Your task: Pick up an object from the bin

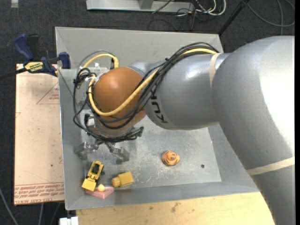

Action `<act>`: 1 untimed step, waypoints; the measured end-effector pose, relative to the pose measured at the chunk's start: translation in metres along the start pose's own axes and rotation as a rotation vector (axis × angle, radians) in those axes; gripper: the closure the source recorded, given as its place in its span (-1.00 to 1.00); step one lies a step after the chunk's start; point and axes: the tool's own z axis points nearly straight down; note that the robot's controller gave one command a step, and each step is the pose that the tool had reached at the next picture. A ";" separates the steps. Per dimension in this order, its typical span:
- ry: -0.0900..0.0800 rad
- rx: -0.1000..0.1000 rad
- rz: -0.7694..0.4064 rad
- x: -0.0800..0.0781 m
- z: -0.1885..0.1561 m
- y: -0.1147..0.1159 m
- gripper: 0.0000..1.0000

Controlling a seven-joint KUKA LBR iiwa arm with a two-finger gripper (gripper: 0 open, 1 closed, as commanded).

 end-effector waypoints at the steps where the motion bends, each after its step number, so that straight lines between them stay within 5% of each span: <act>1: 0.006 -0.003 -0.038 0.000 0.013 -0.007 -1.00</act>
Offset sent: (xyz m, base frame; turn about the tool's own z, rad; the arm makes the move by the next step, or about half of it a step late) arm -0.0379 0.0008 -0.0073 -0.3577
